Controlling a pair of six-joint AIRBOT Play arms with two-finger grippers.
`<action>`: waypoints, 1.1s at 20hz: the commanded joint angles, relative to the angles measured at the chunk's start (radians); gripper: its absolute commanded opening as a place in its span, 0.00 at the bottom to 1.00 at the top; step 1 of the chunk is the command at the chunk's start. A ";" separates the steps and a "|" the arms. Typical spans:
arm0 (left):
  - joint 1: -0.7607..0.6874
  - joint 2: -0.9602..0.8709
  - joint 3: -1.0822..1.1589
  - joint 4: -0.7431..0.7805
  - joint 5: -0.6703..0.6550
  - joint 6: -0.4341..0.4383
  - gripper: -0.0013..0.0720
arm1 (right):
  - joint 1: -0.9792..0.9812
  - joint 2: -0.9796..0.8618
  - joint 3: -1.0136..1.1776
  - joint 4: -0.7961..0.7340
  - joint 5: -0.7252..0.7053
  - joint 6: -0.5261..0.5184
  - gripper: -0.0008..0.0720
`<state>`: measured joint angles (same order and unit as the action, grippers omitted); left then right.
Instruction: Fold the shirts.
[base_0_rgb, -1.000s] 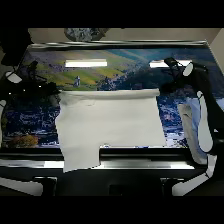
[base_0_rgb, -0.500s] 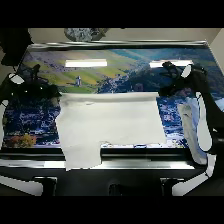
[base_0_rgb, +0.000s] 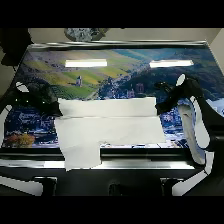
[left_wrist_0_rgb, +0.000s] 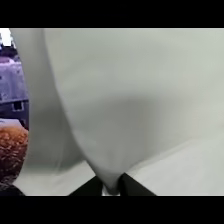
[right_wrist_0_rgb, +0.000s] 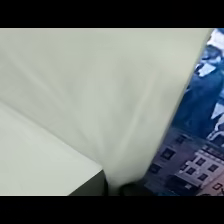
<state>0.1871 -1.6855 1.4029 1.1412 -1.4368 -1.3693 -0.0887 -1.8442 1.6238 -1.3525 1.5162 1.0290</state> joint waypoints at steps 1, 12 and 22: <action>0.018 0.005 0.017 -0.004 -0.027 -0.020 0.54 | -0.011 0.008 0.001 0.014 0.037 0.002 0.52; 0.136 0.452 -0.667 -0.038 0.008 0.069 0.57 | -0.206 0.249 -0.244 -0.020 0.224 0.002 0.63; 0.133 0.665 -0.980 -0.077 0.133 0.115 0.65 | -0.206 0.322 -0.364 -0.019 0.175 -0.021 0.63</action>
<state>0.3218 -1.0424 0.4755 1.0840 -1.3617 -1.2636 -0.2939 -1.5341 1.2888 -1.3724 1.7027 1.0130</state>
